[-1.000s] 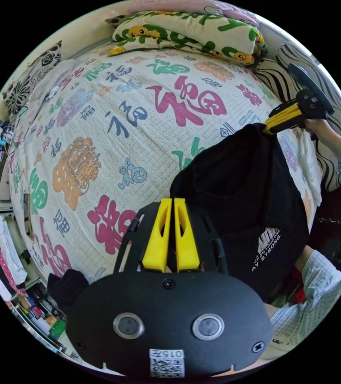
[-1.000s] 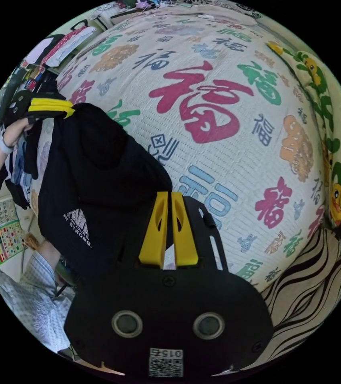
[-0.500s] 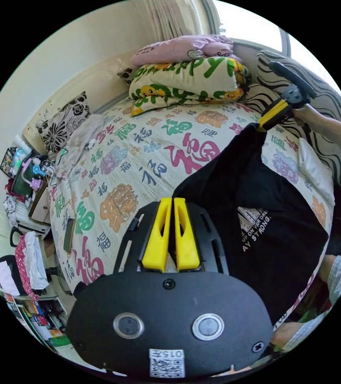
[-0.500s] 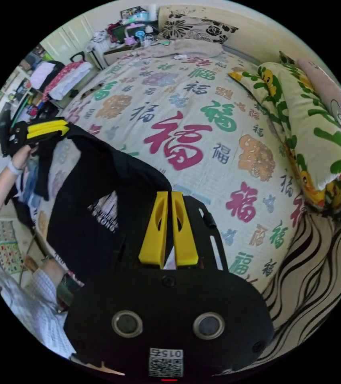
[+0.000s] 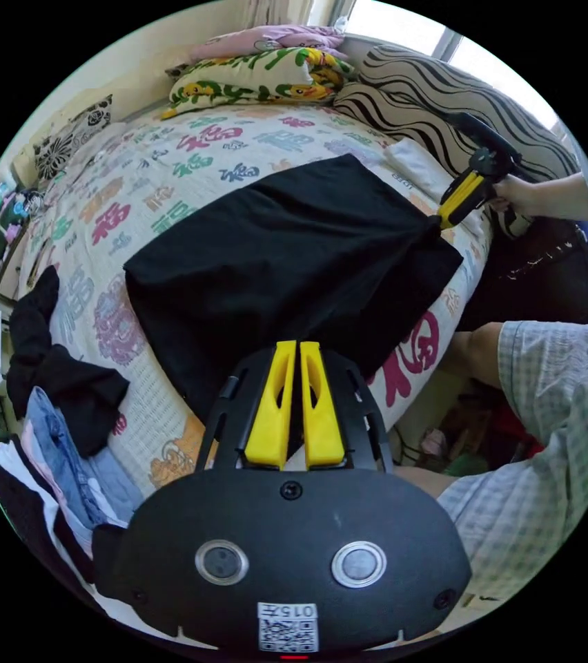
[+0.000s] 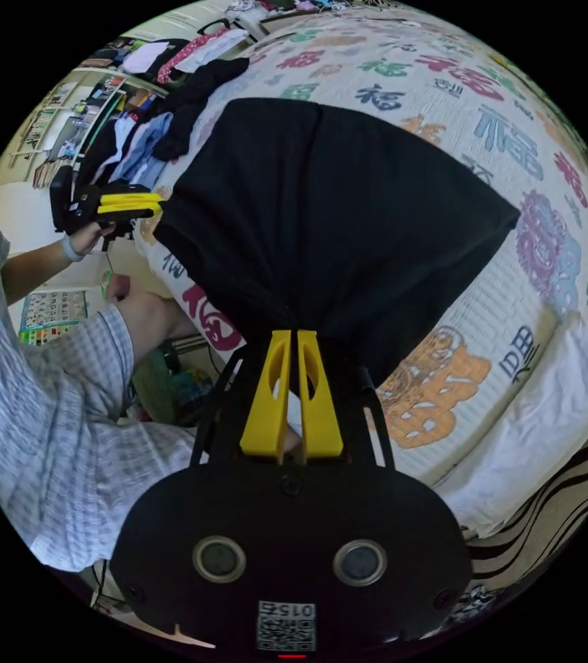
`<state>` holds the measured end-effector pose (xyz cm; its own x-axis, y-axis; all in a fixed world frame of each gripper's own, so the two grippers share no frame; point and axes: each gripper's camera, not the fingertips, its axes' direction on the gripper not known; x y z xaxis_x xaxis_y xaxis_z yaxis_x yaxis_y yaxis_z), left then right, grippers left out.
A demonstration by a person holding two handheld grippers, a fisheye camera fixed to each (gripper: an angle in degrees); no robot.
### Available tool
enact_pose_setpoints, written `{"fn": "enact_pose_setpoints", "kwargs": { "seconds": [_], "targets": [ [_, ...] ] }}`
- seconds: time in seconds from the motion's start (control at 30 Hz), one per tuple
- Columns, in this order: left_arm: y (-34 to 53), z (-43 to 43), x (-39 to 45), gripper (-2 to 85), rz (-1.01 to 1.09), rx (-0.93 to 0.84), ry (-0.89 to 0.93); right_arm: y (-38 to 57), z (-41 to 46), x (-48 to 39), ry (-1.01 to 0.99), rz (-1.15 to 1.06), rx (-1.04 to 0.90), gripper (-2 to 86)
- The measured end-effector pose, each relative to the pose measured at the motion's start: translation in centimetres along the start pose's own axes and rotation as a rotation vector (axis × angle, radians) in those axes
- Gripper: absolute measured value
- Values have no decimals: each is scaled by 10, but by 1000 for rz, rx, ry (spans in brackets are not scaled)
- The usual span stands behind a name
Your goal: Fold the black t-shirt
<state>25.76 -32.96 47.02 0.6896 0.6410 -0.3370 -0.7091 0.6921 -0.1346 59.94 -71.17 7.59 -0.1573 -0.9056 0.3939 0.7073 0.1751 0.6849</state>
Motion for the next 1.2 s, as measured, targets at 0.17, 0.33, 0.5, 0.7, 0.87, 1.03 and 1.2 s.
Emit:
{"fn": "enact_pose_setpoints", "kwargs": {
  "seconds": [0.17,0.33,0.5,0.7,0.87,1.03,1.2],
  "targets": [
    [21,29,6,5,-58,-82,31,18,41,1,-29,55,-46,9],
    [35,41,6,17,-91,-147,83,33,62,4,-63,90,-107,37],
    [60,22,8,43,-172,-209,108,53,53,-5,-75,164,-59,30],
    [43,15,-10,100,-328,-87,118,35,63,-41,-114,116,62,8],
    [78,25,-12,120,-556,-106,94,43,84,-70,-95,69,89,25],
    [108,37,-5,45,-653,-79,163,62,114,-91,-54,51,75,35],
    [135,20,21,8,-527,-30,123,72,134,-114,-26,45,134,13]
  ]
}}
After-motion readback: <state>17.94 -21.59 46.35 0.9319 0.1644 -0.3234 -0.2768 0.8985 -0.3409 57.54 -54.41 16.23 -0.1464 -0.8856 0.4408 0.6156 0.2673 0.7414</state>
